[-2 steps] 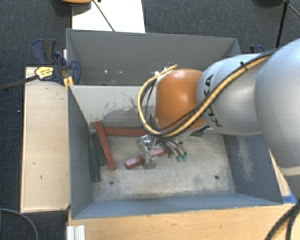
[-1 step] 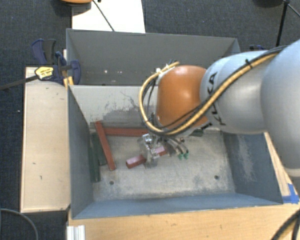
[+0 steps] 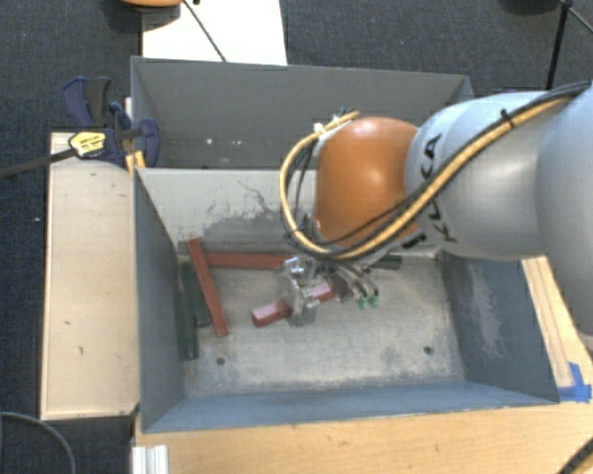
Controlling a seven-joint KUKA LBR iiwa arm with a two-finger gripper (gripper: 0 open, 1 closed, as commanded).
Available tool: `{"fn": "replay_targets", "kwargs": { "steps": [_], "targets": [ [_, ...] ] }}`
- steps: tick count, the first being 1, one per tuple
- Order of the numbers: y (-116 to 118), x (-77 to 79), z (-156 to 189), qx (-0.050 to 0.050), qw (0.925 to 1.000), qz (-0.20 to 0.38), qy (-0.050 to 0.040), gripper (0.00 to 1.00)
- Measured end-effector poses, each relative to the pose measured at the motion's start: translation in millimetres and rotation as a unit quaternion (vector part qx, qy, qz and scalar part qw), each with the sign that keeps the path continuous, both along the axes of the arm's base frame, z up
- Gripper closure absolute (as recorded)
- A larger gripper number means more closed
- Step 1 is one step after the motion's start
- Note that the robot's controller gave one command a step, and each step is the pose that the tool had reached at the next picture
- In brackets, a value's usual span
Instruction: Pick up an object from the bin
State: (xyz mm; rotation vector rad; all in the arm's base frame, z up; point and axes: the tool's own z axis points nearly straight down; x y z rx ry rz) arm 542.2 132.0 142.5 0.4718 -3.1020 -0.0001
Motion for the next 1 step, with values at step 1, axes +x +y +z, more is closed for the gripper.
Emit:
{"fn": "replay_targets", "kwargs": {
  "steps": [1],
  "targets": [
    [0.3, 1.3, 17.3, 0.001, 1.0000, 0.000, -0.0029, 1.00]
  ]
}}
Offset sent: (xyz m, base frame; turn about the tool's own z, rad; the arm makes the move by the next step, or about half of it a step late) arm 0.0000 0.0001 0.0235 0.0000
